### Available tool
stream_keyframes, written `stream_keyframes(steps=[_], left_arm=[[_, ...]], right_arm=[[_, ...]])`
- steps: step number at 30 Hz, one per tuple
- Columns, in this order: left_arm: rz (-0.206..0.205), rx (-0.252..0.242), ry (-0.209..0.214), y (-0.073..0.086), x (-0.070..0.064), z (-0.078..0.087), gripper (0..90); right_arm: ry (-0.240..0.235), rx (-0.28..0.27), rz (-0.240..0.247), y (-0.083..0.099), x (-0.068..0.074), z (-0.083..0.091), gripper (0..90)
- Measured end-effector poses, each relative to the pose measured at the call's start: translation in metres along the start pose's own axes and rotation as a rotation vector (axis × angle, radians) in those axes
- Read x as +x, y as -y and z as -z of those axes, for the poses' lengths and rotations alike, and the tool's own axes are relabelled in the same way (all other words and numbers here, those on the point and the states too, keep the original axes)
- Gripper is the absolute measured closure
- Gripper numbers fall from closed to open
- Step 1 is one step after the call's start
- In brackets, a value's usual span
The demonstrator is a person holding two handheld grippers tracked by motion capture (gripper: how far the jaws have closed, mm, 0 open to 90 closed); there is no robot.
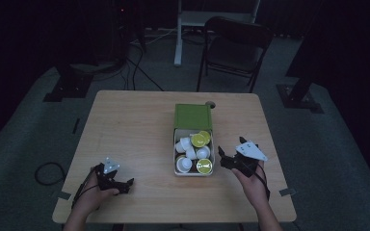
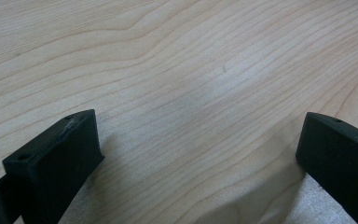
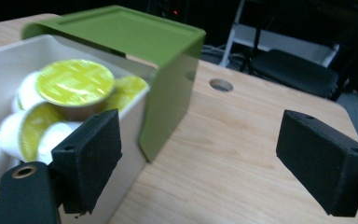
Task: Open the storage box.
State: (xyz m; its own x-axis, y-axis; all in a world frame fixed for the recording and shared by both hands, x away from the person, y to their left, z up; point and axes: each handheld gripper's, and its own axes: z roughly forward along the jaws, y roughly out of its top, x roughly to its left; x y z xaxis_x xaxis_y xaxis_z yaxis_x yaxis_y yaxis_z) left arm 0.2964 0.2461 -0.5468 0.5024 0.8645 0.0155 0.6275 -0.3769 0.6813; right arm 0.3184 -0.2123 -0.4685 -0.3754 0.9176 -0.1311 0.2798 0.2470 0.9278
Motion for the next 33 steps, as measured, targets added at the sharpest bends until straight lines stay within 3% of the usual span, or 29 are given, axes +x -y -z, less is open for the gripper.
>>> stream_keyframes(steps=[14, 26, 33], left_arm=[[0.0, 0.0, 0.0, 0.0, 0.0, 0.0, 0.0], [0.0, 0.001, 0.0, 0.0, 0.0, 0.0, 0.0], [0.0, 0.001, 0.0, 0.0, 0.0, 0.0, 0.0]], right_arm=[[0.061, 0.095, -0.073, 0.03, -0.023, -0.009, 12.5], [0.121, 0.192, -0.086, 0.051, -0.036, -0.017, 12.6], [0.14, 0.284, -0.096, 0.067, -0.044, -0.022, 13.2]])
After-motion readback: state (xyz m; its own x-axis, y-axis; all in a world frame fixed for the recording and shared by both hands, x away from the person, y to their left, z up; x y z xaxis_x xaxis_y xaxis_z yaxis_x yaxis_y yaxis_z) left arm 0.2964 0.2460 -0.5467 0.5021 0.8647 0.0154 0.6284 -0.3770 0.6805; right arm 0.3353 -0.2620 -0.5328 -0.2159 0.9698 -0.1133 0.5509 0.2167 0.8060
